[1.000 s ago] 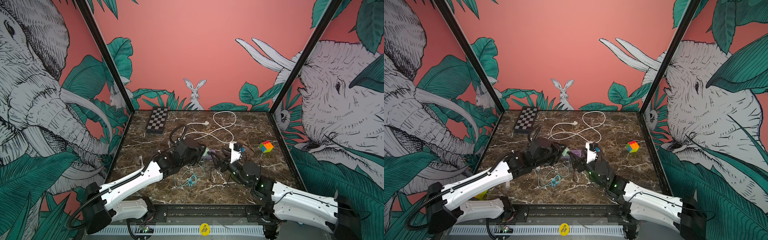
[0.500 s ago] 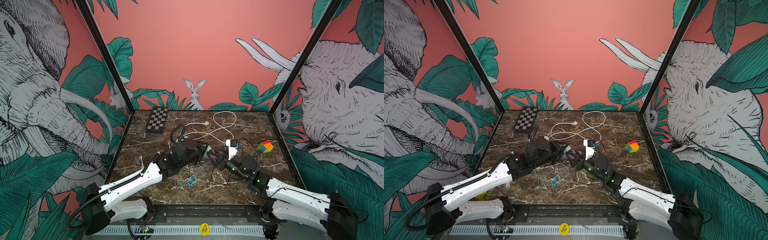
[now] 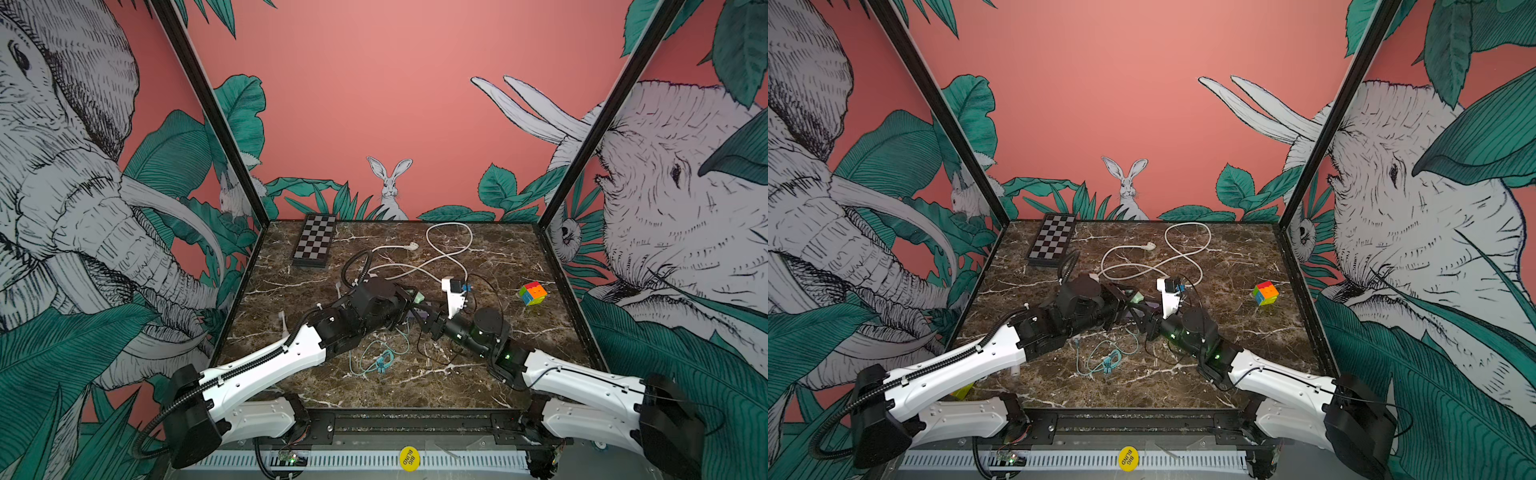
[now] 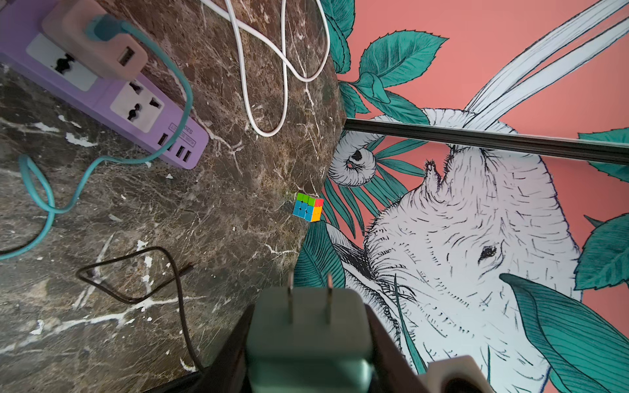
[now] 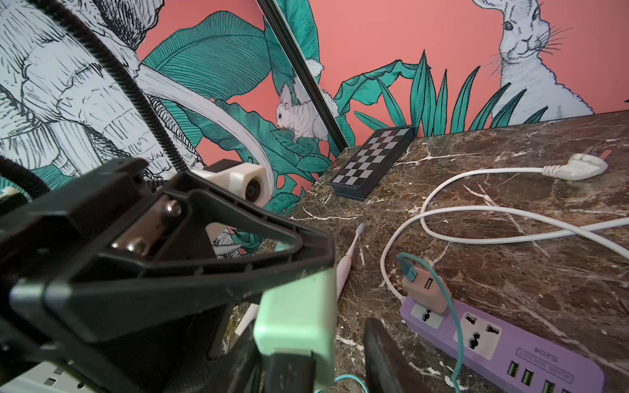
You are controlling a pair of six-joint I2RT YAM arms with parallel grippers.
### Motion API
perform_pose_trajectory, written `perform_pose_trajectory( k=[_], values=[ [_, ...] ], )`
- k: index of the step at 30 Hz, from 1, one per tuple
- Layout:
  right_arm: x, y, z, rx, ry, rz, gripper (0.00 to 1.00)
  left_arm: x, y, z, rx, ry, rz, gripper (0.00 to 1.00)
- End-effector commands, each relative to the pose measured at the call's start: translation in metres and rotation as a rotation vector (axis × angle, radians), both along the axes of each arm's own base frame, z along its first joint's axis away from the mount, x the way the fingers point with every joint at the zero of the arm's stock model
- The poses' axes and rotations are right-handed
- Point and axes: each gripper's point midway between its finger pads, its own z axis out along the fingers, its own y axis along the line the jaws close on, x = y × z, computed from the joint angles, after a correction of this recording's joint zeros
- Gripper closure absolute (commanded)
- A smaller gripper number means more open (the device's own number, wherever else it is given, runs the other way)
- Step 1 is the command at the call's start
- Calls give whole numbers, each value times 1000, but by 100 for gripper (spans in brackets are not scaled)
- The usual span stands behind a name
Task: Charge the electric toothbrush
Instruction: Insert the plug into the socket.
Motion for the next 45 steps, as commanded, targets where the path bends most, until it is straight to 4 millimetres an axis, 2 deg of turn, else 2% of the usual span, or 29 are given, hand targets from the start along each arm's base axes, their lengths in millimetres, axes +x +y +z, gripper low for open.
perform_pose_trajectory(
  k=[1, 8, 17, 18, 19, 22, 23, 25, 26, 29, 31, 35, 41, 43, 45],
  values=[
    [4, 2, 33, 64, -94, -6, 57, -1, -4, 10, -28, -12, -4, 100],
    [7, -3, 35, 76, -119, -51, 66, -2, -6, 8, -31, -12, -6, 100],
    [8, -11, 35, 59, -135, -82, 100, 0, -8, 14, -35, -42, -10, 100],
    [8, -13, 36, 55, -144, -87, 100, 0, -7, 14, -33, -45, -9, 97],
    [7, -14, 37, 41, -157, -88, 100, 0, -7, 13, -29, -46, -7, 88],
    [7, -22, 30, -75, -163, -97, 100, 0, 4, 16, 10, -74, 8, 55],
    [7, -25, 27, -118, -163, -97, 100, 0, 12, 17, 39, -88, 23, 40],
    [9, -35, 18, -200, -154, -97, 100, 0, 30, 23, 107, -121, 40, 5],
    [12, -42, 13, -248, -142, -103, 100, -1, 42, 26, 154, -141, 44, 1],
    [18, -58, -5, -401, -99, -72, 100, -1, 76, 28, 277, -172, 47, 1],
    [24, -64, -19, -527, -52, -29, 100, 0, 99, 21, 361, -190, 39, 1],
    [40, -67, -44, -725, 54, 99, 100, -1, 146, 10, 573, -236, 44, 1],
    [55, -39, -51, -871, 79, 371, 100, -9, 204, 17, 856, -319, 97, 1],
    [68, -37, -60, -965, 98, 419, 100, -13, 219, 16, 900, -328, 125, 1],
    [76, -32, -80, -1044, 155, 497, 100, -19, 231, 13, 909, -335, 161, 1]
  ],
)
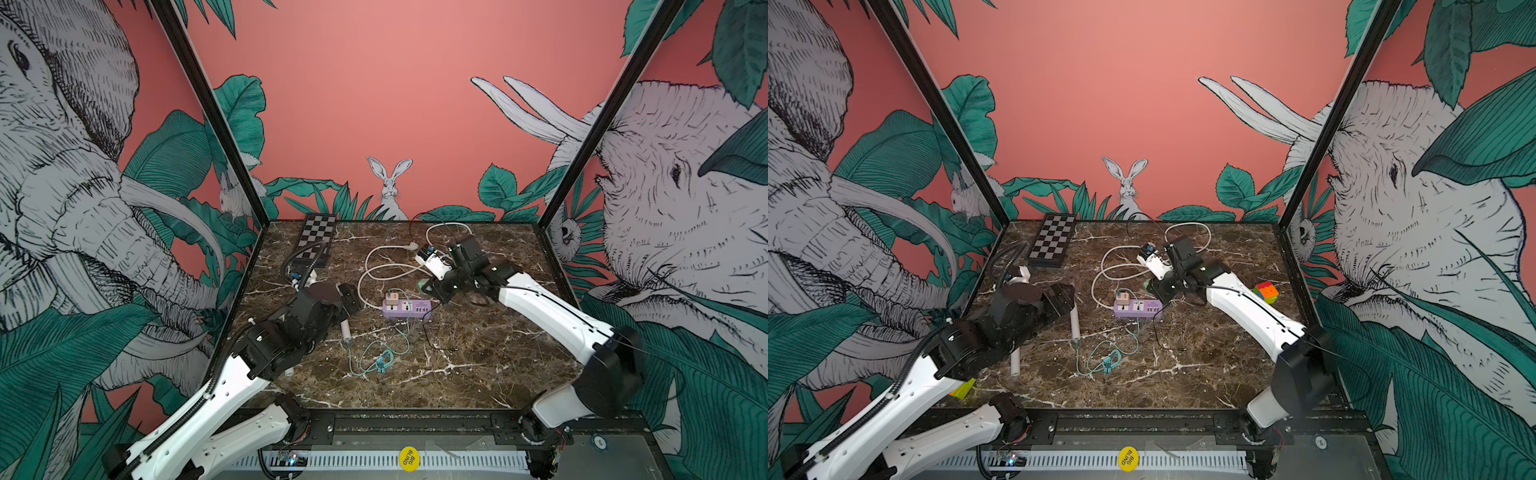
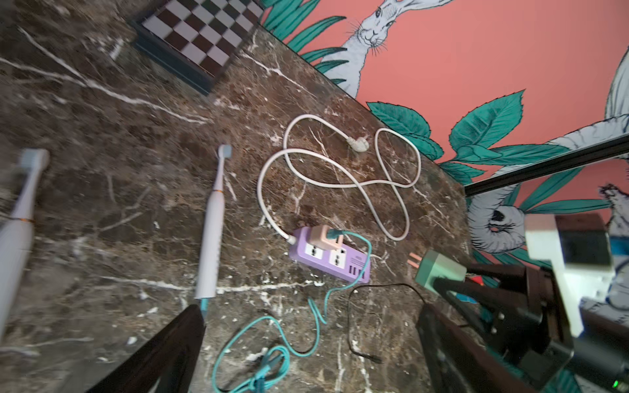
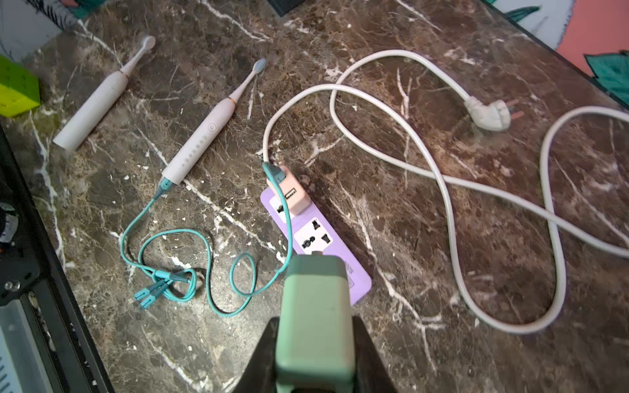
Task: Charge the electric toothbrush
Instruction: Insert the plug into the socket.
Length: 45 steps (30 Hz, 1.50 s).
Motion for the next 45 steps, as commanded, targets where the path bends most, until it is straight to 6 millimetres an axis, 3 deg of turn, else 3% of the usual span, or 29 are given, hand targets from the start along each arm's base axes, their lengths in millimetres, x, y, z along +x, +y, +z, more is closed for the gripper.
perform_pose_trajectory(
  k=[1, 6, 16, 20, 30, 45],
  values=[
    [-13, -3, -29, -148, 123, 153, 100, -11, 41, -7, 150, -33, 70, 1],
    [-10, 6, -58, -313, 133, 284, 100, -23, 62, -14, 144, -69, 120, 1],
    [8, 14, -65, -520, 87, 409, 100, -33, 82, -33, 171, -69, 170, 1],
    [11, 14, -77, -607, 85, 458, 100, -36, 89, -36, 179, -74, 185, 1],
    [13, 39, -83, -612, 79, 534, 100, -44, 106, -34, 195, -107, 221, 1],
    [8, 38, -106, -634, 135, 589, 100, -48, 112, -37, 204, -128, 225, 1]
  ],
)
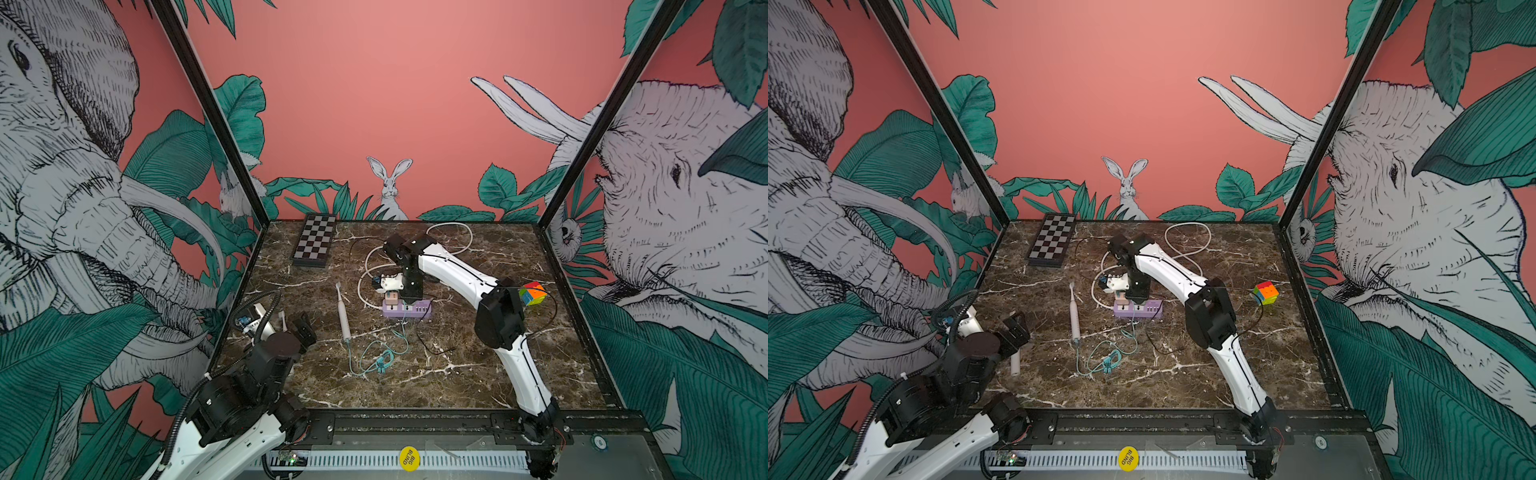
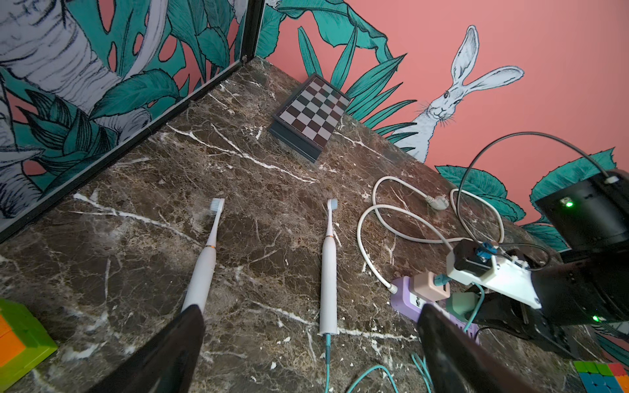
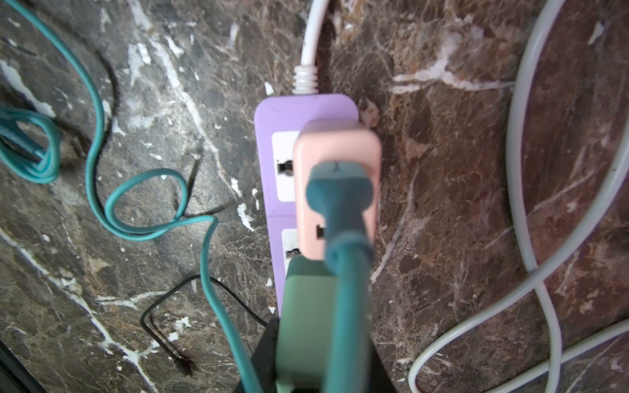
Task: Charge the electric toothbrush
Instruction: Insert the plug into the socket.
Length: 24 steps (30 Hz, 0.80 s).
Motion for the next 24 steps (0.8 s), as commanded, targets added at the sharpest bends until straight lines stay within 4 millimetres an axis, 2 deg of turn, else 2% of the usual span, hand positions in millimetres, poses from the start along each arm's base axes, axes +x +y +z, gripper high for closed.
perform_pose_trajectory(
  k=[1, 6, 12, 15, 20, 24],
  values=[
    [-6, 1, -3, -10, 32, 27, 100, -1, 8, -5, 44, 8, 24, 1],
    [2, 4, -4, -15, 1, 35, 100, -1, 7, -6, 43, 7, 23, 1],
    [1, 2, -10, -36, 11, 53, 100, 0, 6, -9, 41, 10, 22, 1],
    [3, -7, -16, -83, -5, 63, 100, 0, 5, -8, 40, 8, 16, 1],
    [2, -7, -13, -80, -5, 73, 100, 1, 4, -7, 43, 6, 15, 1],
    [-1, -4, -19, -72, 18, 78, 100, 2, 2, -8, 43, 7, 13, 1]
  ],
)
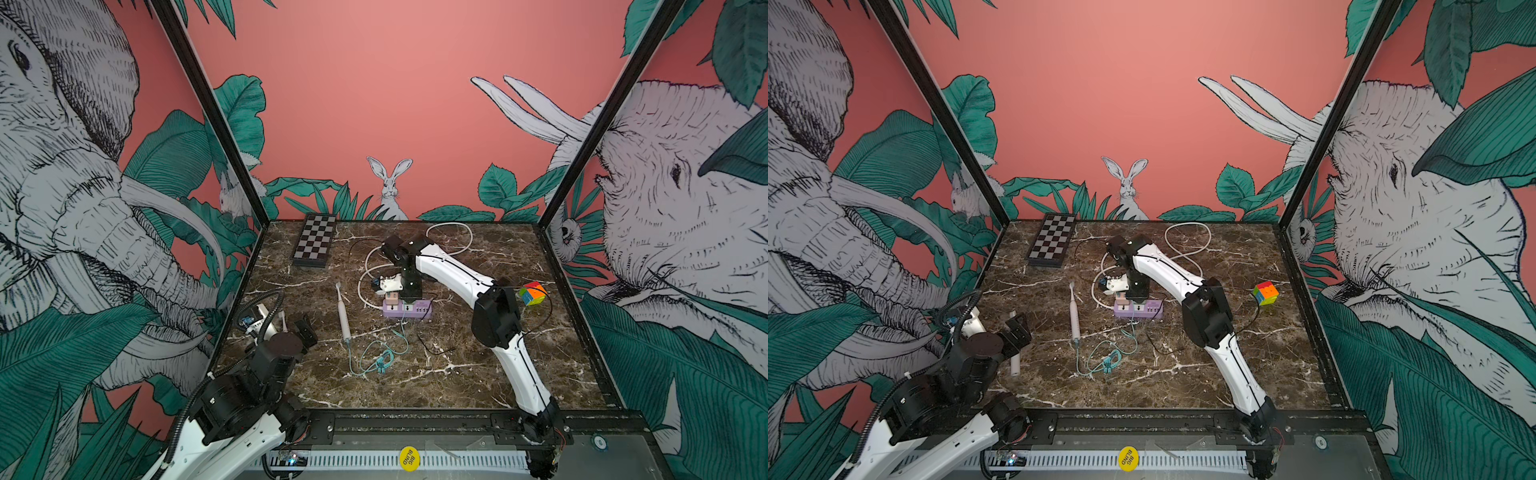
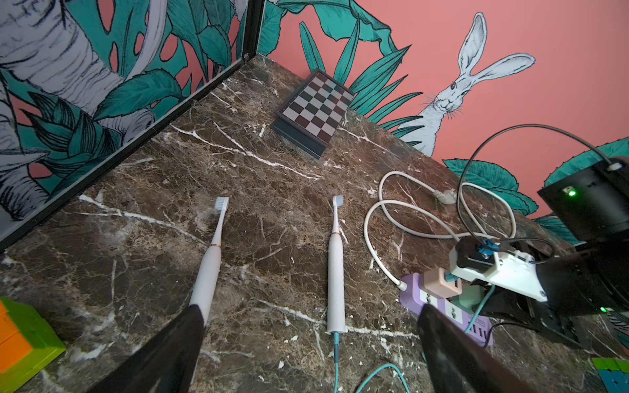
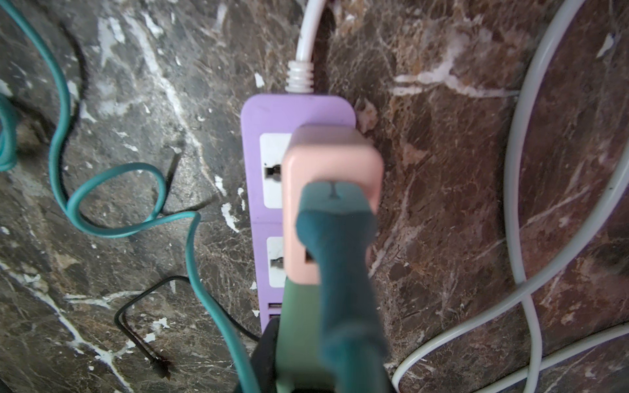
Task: Charge the electric toothbrush
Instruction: Insert the plug into the socket.
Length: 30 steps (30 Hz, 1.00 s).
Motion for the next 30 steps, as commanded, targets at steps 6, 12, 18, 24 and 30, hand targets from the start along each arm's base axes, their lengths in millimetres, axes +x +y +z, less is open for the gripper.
perform_pose_trajectory(
  k=[6, 12, 18, 24, 30],
  values=[
    [-15, -9, -37, -93, 89, 31, 100, 3, -1, -1, 10, -3, 10, 1],
    [-25, -12, -57, -116, 148, 29, 100, 3, -1, -2, 10, 2, 8, 1],
    [-34, -20, -69, -145, 200, 17, 100, 3, -3, -4, 1, 11, 2, 1],
    [-24, -14, -49, -107, 129, -14, 88, 4, -6, -7, -7, 24, -4, 1],
    [11, -6, 1, -24, -85, -59, 60, 5, -9, -4, -13, 24, -8, 1]
  ],
)
